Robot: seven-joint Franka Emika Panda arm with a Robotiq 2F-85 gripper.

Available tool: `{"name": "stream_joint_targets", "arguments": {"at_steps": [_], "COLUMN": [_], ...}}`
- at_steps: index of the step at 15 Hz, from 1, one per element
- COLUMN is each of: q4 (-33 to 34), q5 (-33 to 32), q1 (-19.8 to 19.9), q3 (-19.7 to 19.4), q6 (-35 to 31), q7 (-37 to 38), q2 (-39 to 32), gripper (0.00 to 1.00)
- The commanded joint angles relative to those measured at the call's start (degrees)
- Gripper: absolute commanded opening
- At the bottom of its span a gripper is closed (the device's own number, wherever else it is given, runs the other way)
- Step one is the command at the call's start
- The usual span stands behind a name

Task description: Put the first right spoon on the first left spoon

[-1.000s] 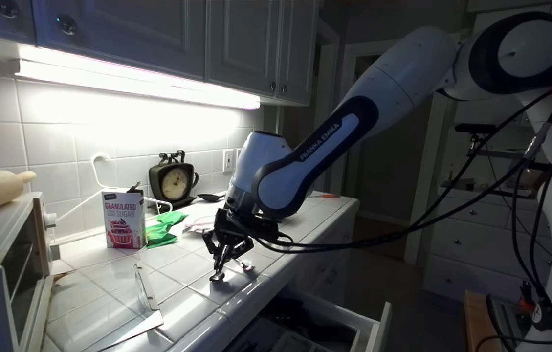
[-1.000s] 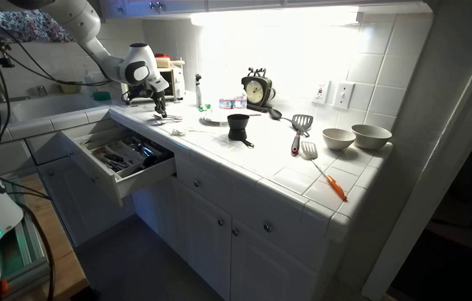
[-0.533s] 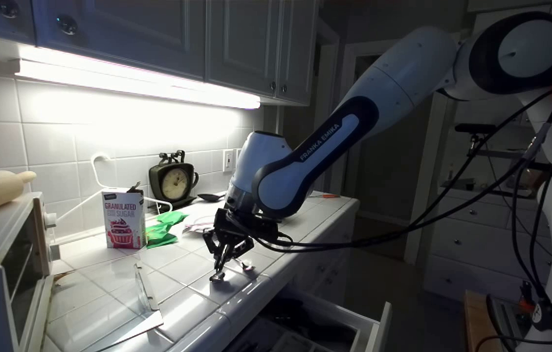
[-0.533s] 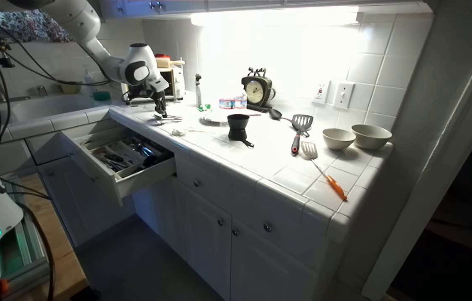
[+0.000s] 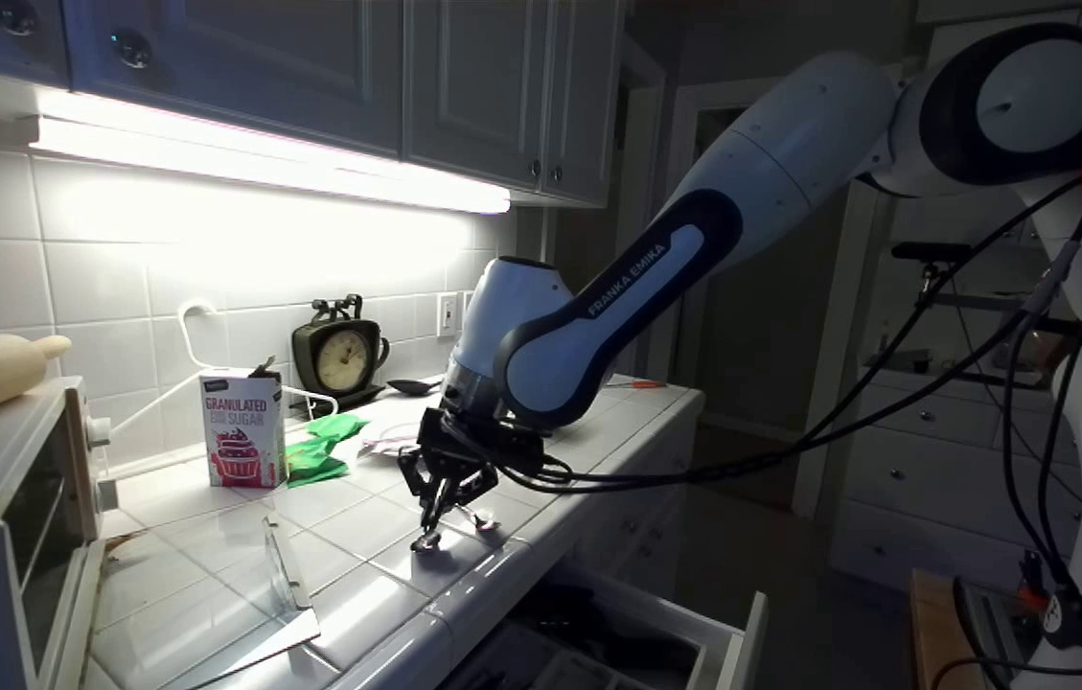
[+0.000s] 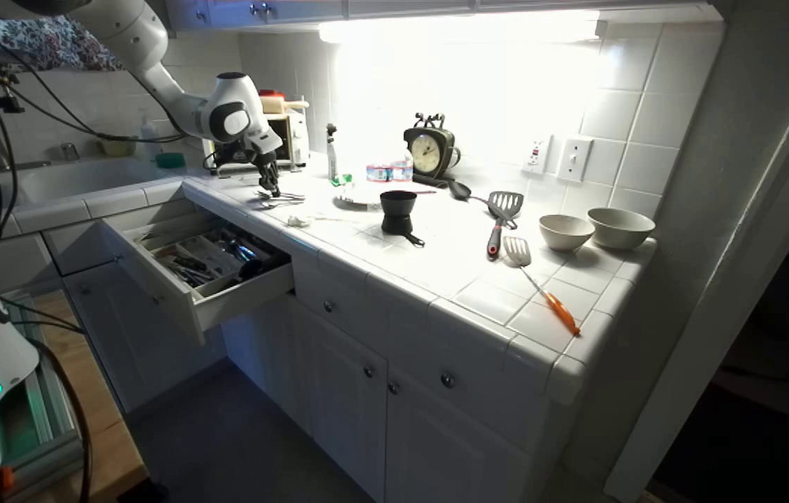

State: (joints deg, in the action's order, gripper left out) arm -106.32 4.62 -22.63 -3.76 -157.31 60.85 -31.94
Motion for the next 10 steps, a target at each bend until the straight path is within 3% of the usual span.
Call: {"name": "stream_joint_targets", "arguments": {"at_steps": [1,10], "q4": [0.72,1.65], "q5": [-1.97,-2.37], "q1": [-1.1,-1.25], "q3": [-0.97,-1.16], "q6": [0.66,1.1], "q7": [3.08,4.69], "q2": [-0.38,-1.09], "gripper": [0.02,0.02]}}
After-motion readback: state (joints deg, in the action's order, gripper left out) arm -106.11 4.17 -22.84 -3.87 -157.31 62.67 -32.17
